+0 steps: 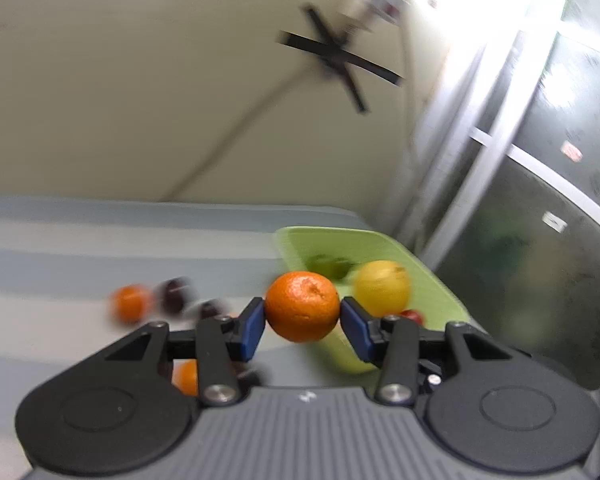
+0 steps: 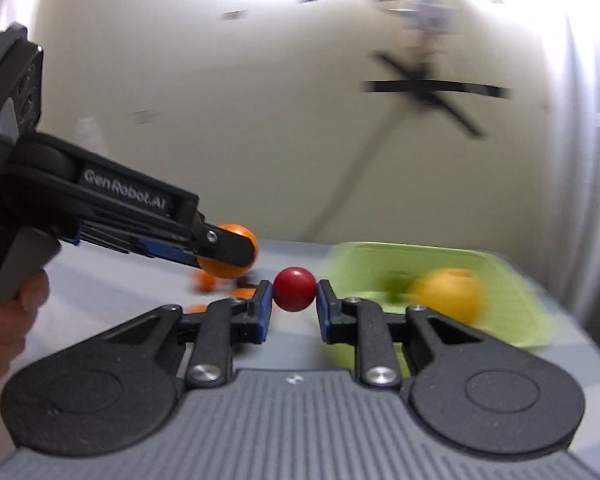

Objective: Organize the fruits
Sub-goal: 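Carry both fruits into the green basket and open both grippers, then grasp an orange tomato with the left gripper while the right grasps a dark plum, then carry the tomato and plum into the green basket and open both grippers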

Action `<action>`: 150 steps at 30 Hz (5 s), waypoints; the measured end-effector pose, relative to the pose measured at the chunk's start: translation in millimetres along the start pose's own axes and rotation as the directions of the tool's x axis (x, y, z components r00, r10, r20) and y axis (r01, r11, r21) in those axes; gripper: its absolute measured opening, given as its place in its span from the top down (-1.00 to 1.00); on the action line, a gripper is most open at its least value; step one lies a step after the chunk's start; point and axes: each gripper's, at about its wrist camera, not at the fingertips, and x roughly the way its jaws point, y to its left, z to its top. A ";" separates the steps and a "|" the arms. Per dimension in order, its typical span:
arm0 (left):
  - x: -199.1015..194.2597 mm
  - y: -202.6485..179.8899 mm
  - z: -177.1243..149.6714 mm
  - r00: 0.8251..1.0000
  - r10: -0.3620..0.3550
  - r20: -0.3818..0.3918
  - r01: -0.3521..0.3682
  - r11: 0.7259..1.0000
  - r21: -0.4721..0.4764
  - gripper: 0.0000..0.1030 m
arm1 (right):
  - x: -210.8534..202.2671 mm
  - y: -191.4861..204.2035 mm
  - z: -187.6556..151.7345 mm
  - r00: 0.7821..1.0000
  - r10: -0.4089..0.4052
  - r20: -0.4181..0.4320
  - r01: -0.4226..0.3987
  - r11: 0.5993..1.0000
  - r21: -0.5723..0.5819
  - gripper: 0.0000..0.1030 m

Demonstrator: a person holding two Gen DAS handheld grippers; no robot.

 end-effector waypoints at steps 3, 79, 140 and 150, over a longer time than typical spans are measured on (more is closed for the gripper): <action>34.4 -23.0 7.0 0.999 -0.025 -0.038 0.026 0.999 0.026 0.19 | 1.7 -26.6 -3.9 0.996 -0.084 -0.018 0.084 0.996 0.030 0.49; -36.6 14.7 -91.7 0.995 -0.086 -0.055 0.085 0.996 -0.014 0.19 | -14.5 52.4 -34.2 0.970 0.002 -0.241 0.003 1.000 0.021 0.43; -8.3 -35.6 -25.6 0.992 -0.122 -0.015 0.123 0.991 0.048 0.32 | -46.3 -77.0 -13.6 0.996 0.037 0.083 -0.068 0.910 0.409 0.43; 63.2 -67.7 -6.2 0.992 -0.114 -0.053 0.118 0.989 0.089 0.17 | -10.9 -97.2 -10.7 0.990 -0.141 0.008 0.132 0.946 0.295 0.05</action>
